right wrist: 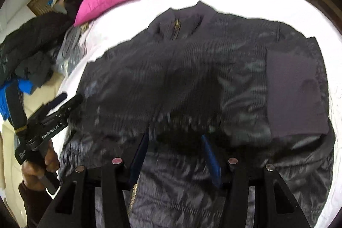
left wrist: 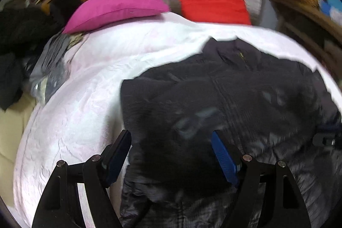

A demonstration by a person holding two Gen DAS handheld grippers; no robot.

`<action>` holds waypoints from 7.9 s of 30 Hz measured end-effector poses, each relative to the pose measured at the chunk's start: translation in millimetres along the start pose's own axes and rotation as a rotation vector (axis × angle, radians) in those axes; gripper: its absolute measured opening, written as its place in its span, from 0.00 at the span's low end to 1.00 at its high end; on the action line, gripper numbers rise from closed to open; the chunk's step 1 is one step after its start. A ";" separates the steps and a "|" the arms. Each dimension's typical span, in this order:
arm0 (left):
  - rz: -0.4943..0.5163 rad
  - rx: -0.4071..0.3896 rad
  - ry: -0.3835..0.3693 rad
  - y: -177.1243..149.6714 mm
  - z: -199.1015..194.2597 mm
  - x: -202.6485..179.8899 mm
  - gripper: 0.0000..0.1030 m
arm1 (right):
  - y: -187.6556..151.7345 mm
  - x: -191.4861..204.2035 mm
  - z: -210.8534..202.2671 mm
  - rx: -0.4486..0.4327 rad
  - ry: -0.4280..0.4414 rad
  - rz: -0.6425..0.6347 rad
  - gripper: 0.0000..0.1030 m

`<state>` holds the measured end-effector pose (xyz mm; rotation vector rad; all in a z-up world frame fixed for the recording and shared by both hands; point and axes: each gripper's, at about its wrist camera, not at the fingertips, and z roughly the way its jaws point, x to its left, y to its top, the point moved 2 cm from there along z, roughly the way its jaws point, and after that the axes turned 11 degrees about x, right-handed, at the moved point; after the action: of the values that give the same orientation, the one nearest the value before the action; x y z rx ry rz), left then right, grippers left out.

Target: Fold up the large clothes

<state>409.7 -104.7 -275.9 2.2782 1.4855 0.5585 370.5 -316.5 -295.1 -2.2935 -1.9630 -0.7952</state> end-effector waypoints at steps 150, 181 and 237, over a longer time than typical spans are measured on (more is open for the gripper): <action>-0.012 -0.019 0.051 -29.4 10.2 -21.1 0.88 | -13.4 -10.1 -17.4 -0.212 -0.379 0.092 0.67; -0.146 0.111 -0.129 -273.9 -97.4 3.7 0.87 | -283.7 -73.0 -93.3 -0.183 -0.205 0.238 0.72; -0.253 0.380 -0.521 -325.1 -48.7 -6.4 0.56 | -328.2 -55.3 -36.7 0.126 -0.022 0.281 0.43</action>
<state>129.8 17.2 -398.0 2.1996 1.6555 -0.3971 48.0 -310.9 -384.9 -2.4341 -1.5947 -0.6044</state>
